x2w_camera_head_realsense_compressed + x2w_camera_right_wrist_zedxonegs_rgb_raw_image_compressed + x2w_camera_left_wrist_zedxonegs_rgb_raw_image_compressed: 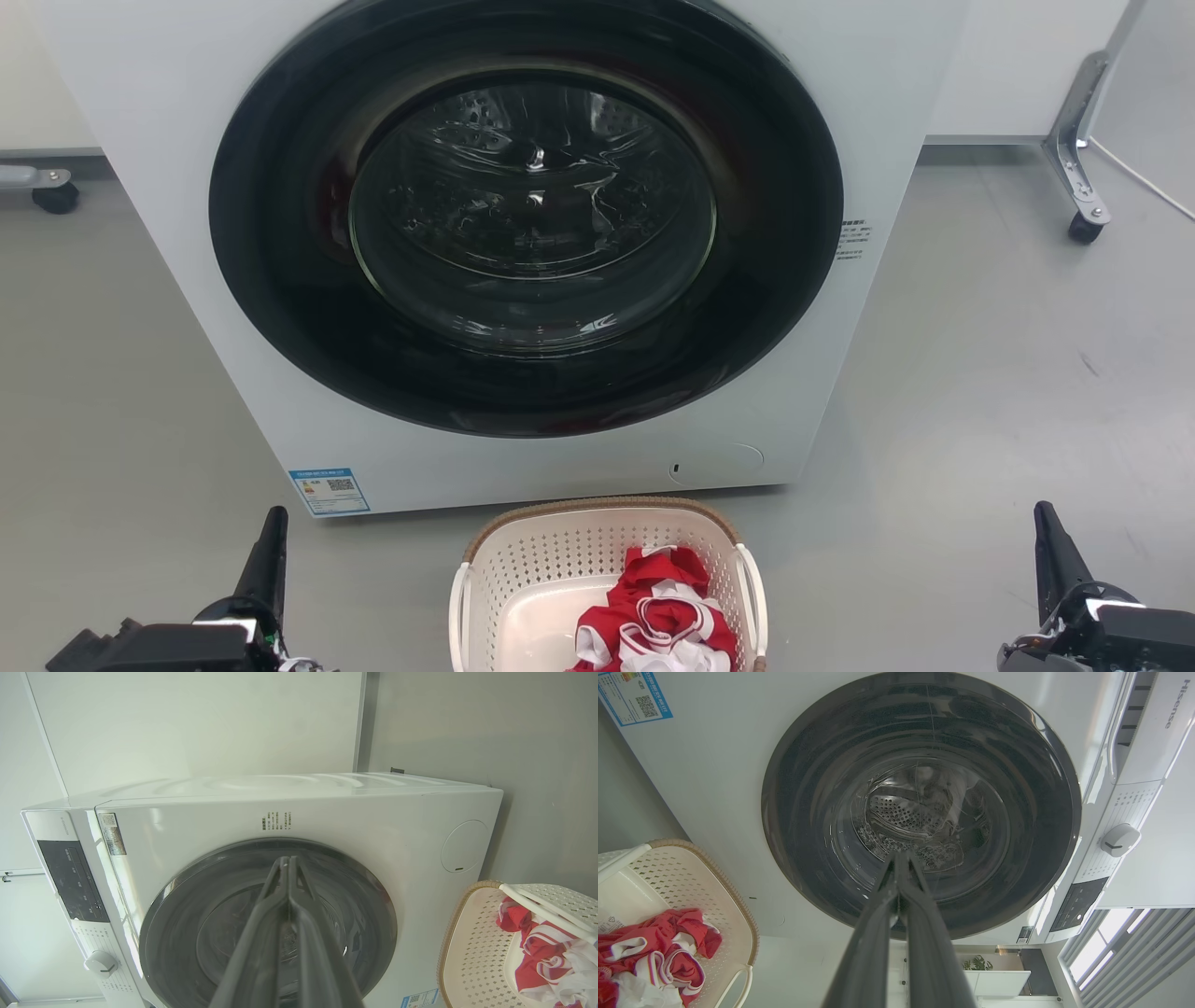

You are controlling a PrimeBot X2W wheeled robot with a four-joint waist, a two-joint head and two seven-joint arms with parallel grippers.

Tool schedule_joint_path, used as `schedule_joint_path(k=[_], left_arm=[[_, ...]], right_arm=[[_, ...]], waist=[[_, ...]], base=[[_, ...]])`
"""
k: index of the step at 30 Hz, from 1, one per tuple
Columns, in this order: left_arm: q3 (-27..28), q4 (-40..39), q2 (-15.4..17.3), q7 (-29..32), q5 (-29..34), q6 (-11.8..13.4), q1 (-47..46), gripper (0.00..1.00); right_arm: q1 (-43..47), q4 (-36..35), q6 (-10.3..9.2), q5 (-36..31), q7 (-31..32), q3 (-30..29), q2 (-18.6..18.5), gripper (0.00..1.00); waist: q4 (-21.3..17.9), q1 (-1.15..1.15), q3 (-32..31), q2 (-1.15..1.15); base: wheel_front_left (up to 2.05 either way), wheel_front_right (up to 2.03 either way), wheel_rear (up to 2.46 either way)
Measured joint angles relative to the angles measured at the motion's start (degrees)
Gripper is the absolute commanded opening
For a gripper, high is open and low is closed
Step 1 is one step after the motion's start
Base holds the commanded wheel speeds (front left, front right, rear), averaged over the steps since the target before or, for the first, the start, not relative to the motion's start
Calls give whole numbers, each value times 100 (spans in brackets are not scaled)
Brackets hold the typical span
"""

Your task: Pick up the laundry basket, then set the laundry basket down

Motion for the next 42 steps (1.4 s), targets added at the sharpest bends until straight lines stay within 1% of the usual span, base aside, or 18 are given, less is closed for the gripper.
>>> schedule_joint_path(k=[6,7,12,27,35,42], left_arm=[[0,0,0,0,0,0,0,0],[0,0,0,0,0,0,0,100],[-35,177,-42,-3,0,9,186,100],[-242,141,-37,-265,82,8,26,100],[-472,91,47,-478,527,8,-108,100],[-736,40,172,-649,1139,11,-241,100]], right_arm=[[0,0,0,0,0,0,0,0],[0,0,0,0,0,0,0,100],[168,183,-11,-3,-7,22,63,100],[105,133,-11,-242,-238,80,60,100],[50,71,-11,-698,-464,233,-42,100],[-21,-7,-24,-1441,-627,479,-223,100]], waist=[[0,0,0,0],[0,0,0,0],[-1,0,1,0],[-8,0,-1,0],[-4,0,-3,0],[5,0,-8,0]], base=[[0,0,0],[0,0,0],[0,0,0],[0,0,0],[0,0,0],[0,0,0]])
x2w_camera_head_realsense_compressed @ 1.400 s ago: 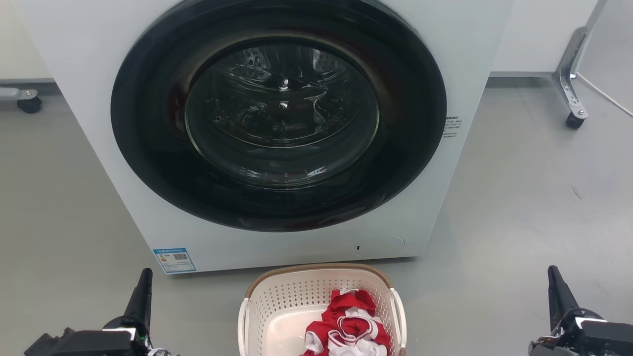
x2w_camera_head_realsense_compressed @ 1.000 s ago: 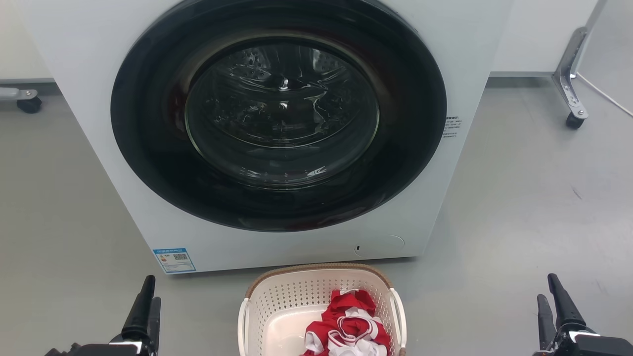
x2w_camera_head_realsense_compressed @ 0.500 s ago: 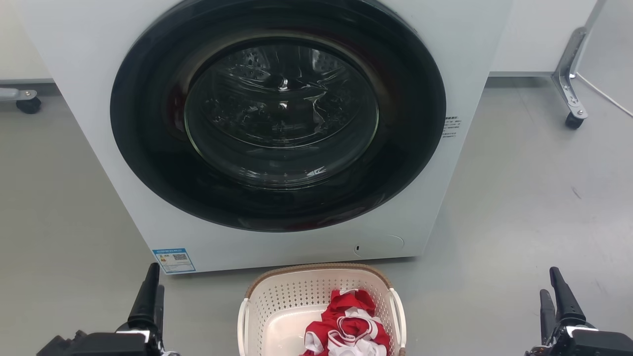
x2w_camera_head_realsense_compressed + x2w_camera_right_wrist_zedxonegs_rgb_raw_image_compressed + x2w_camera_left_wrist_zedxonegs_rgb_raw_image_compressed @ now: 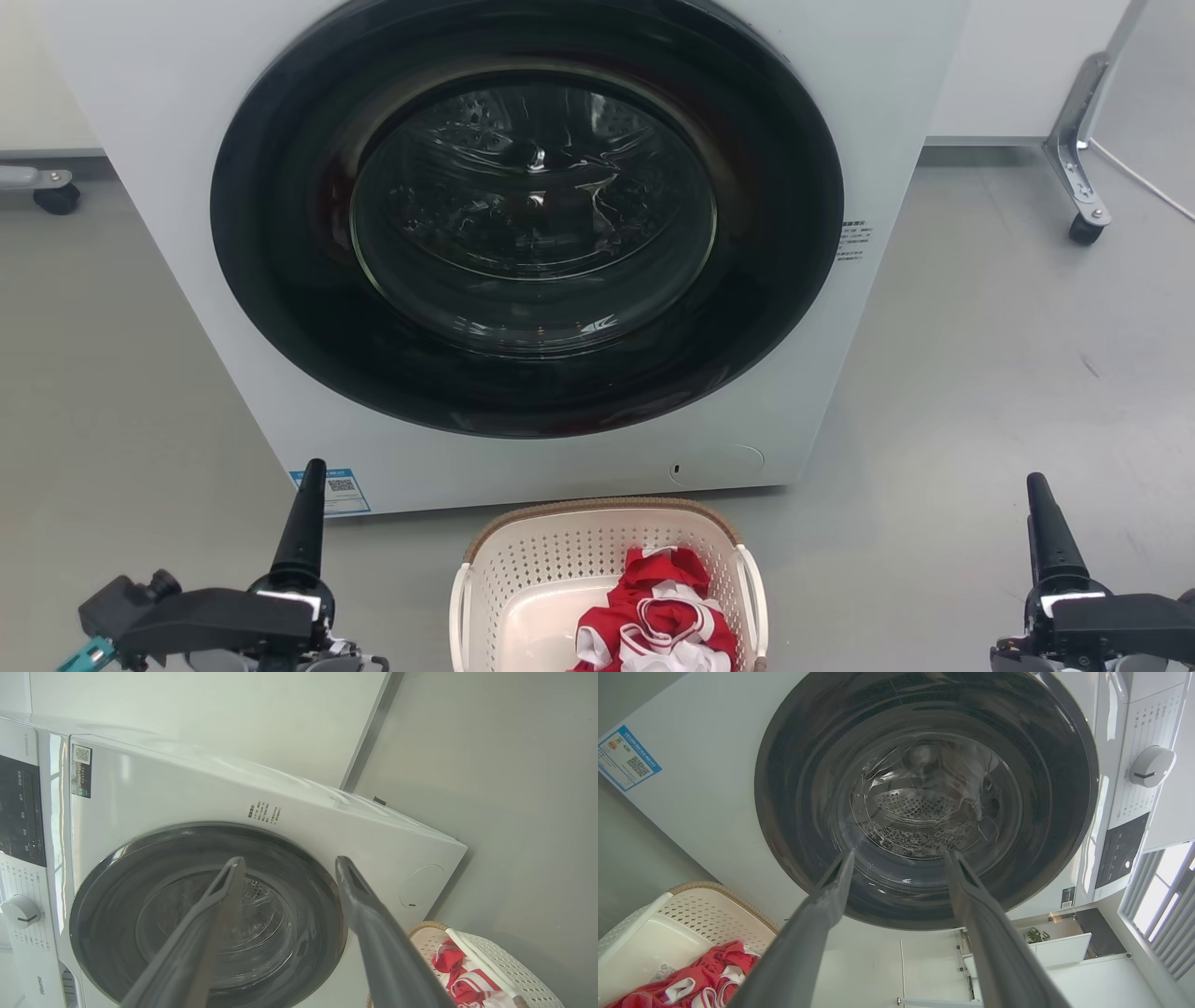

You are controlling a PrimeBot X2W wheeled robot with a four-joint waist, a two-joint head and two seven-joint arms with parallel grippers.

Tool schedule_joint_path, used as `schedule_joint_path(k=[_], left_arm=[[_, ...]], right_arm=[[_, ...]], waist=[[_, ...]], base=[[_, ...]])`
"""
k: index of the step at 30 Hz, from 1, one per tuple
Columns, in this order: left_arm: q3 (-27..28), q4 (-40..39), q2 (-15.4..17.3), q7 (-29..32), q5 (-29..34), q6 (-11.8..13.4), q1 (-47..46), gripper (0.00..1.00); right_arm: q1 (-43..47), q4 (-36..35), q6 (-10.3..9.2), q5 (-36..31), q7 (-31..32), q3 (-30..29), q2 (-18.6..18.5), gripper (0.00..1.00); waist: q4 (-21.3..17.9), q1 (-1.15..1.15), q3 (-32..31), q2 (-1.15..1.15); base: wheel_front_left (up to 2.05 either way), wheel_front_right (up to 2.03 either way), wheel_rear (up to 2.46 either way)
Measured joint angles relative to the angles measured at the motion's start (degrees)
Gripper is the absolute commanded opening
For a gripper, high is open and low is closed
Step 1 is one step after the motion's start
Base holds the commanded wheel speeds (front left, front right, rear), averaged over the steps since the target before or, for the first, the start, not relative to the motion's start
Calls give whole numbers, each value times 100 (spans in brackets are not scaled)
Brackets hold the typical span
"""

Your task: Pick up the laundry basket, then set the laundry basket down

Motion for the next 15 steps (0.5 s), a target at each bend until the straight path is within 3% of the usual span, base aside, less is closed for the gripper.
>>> schedule_joint_path(k=[15], left_arm=[[-586,-170,290,-334,1642,464,-230,100]], right_arm=[[-141,-169,-323,-1824,-341,611,-414,100]], waist=[[7,0,-35,0]], base=[[0,0,0]])
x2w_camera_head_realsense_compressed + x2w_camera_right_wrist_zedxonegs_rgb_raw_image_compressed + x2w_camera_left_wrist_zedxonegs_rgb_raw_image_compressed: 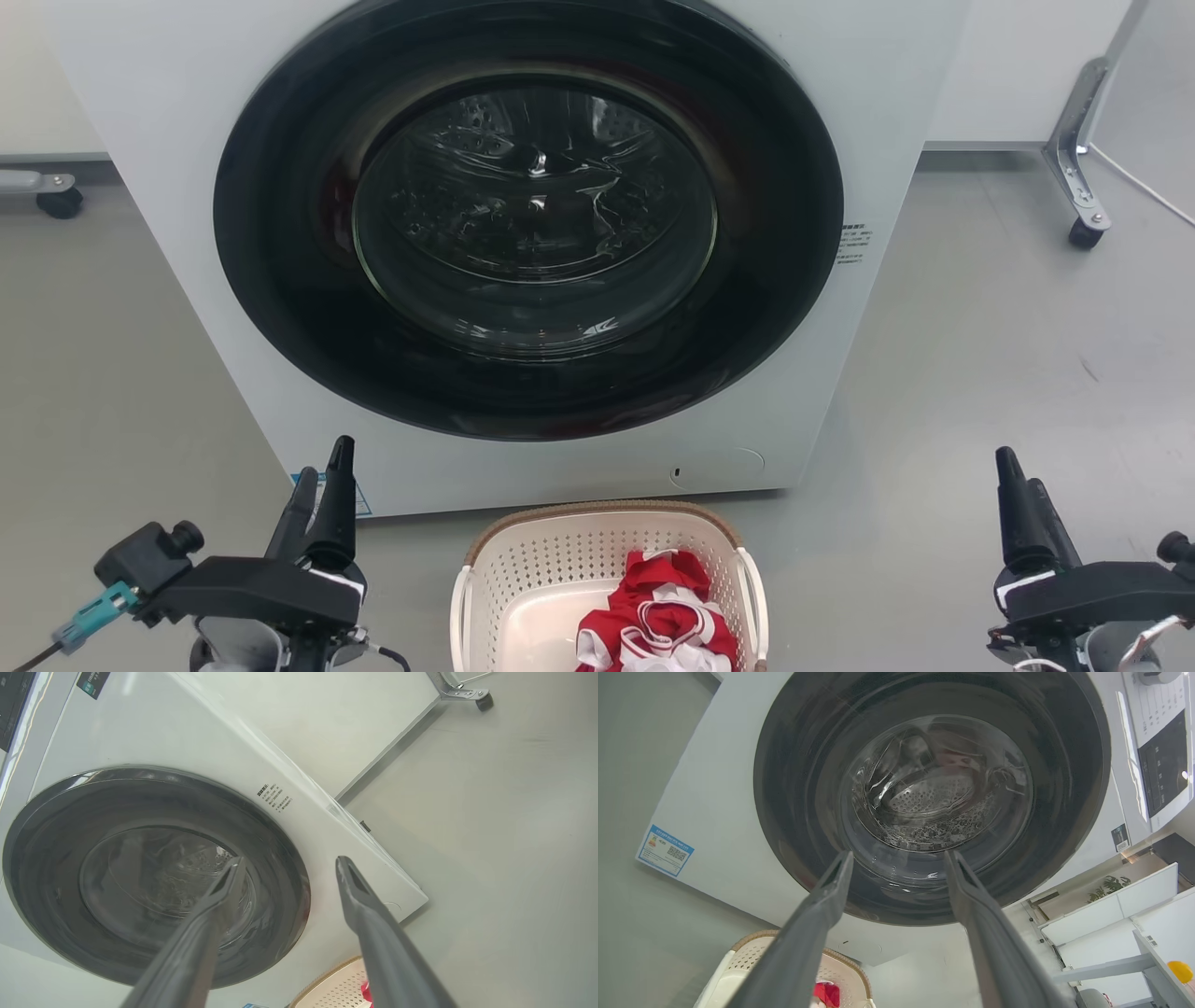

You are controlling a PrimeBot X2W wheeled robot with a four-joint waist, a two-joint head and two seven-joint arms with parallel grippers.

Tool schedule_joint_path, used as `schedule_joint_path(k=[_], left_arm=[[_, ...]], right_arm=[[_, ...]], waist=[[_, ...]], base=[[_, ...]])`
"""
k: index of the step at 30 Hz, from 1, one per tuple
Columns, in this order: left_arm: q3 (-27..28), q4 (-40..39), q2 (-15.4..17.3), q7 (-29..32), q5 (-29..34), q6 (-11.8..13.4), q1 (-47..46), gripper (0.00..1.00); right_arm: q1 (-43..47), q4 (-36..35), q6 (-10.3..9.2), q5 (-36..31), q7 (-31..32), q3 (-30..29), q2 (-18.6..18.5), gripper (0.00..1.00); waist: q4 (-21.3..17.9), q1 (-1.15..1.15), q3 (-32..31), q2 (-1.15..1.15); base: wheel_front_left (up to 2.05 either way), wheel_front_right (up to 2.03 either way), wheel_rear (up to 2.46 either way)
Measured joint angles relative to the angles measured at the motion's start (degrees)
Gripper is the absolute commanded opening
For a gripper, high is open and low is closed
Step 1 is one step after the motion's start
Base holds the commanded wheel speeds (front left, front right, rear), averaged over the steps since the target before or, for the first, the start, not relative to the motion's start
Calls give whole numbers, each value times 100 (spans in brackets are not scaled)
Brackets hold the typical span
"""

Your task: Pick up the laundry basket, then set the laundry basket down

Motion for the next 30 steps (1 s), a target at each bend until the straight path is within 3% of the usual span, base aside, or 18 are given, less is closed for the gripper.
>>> schedule_joint_path(k=[14,30], left_arm=[[-525,-164,215,-290,1506,341,-104,100],[-845,-78,293,-641,2688,609,-104,100]], right_arm=[[-88,-14,-301,-1590,-301,591,-313,100],[-141,142,-528,-2783,-649,996,-426,100]], waist=[[-3,0,-28,0],[8,0,-39,0]], base=[[0,0,0],[0,0,0]])
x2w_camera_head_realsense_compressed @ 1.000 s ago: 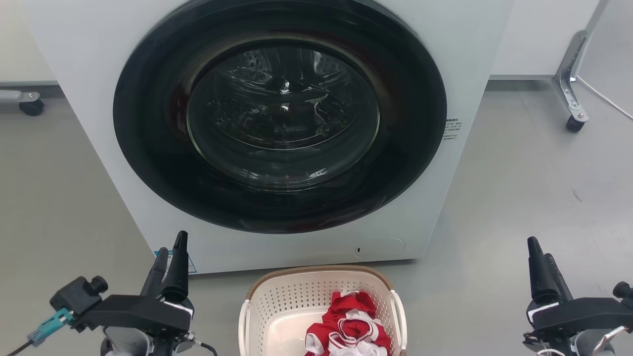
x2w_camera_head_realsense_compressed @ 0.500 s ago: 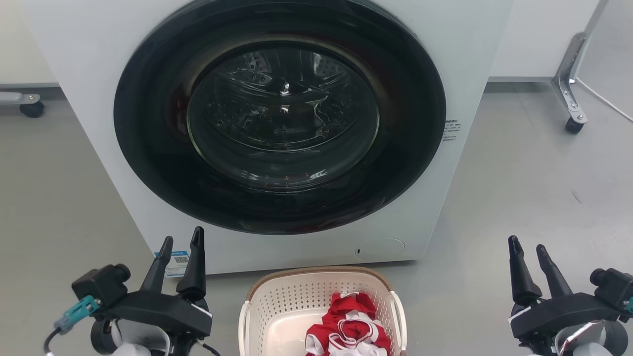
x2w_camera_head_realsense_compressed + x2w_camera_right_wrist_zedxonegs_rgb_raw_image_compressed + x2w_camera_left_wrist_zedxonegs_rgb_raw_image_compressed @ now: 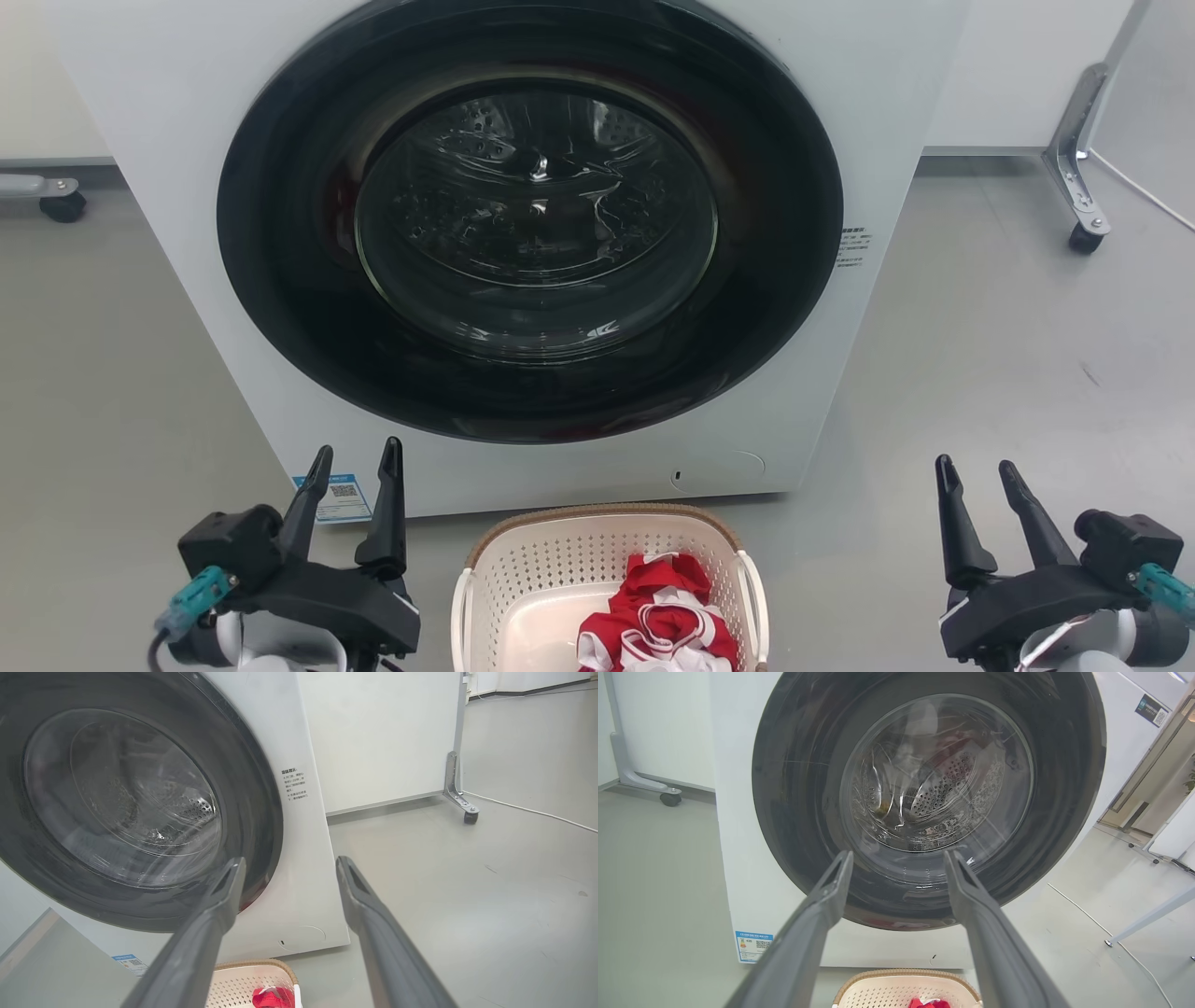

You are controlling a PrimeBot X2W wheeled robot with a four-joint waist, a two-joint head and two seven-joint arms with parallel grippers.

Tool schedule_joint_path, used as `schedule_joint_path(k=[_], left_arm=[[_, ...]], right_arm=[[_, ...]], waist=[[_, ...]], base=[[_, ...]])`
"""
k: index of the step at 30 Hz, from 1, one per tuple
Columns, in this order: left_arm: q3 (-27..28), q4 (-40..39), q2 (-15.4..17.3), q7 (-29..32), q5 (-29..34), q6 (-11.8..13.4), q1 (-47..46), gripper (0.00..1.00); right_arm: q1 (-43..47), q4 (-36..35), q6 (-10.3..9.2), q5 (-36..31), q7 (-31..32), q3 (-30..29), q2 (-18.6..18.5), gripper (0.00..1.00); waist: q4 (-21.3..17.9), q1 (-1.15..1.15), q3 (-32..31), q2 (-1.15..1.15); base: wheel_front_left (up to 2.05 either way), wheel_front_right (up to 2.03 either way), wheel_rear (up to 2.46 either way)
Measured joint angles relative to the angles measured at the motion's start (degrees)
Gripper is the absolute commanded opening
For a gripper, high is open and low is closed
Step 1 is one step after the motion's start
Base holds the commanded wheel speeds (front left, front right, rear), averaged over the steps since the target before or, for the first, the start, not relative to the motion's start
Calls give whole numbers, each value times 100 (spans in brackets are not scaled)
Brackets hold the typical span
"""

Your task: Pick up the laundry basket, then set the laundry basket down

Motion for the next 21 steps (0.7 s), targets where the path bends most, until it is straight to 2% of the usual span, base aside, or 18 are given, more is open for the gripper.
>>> schedule_joint_path(k=[21], left_arm=[[-285,303,11,-254,1450,315,0,100]], right_arm=[[-18,411,-124,-1206,-448,320,-35,100]], waist=[[-45,0,-9,0]], base=[[0,0,0]])
